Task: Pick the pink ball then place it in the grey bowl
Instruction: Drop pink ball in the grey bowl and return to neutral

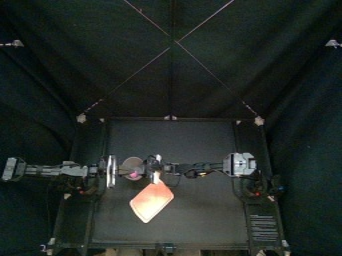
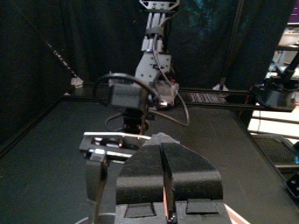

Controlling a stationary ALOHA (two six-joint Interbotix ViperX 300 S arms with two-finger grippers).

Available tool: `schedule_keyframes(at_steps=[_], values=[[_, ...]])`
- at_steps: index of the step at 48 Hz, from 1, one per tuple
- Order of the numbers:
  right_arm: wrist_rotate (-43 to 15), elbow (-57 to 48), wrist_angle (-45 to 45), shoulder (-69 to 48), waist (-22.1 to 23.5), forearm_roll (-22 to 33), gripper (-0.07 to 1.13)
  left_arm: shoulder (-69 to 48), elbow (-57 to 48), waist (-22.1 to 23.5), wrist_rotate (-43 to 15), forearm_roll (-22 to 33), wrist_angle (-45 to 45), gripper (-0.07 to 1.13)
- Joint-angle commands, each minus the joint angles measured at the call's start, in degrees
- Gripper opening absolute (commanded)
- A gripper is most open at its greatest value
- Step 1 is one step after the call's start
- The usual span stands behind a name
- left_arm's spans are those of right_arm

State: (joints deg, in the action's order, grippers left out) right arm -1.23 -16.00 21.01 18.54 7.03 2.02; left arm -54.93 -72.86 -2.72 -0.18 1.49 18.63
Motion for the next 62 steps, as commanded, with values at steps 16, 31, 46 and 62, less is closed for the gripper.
schedule_keyframes(at_steps=[16,31,46,62], values=[[0.18,-26.63,11.16,-25.75,0.0,-2.99,0.92,0.26,-0.26,-0.18,-0.09,0.0,0.53,0.02],[0.0,-43.15,13.01,-44.03,-0.18,-3.16,0.92,0.26,-1.14,-0.35,0.09,0.18,0.53,0.02],[-0.18,-55.9,12.74,-61.17,-1.49,-6.15,0.92,0.26,-1.67,-1.05,-0.09,0.18,0.53,0.02],[-0.18,-59.24,9.58,-66.18,-1.14,-9.32,0.92,0.26,-2.81,-1.93,-0.09,0.18,0.53,0.02]])
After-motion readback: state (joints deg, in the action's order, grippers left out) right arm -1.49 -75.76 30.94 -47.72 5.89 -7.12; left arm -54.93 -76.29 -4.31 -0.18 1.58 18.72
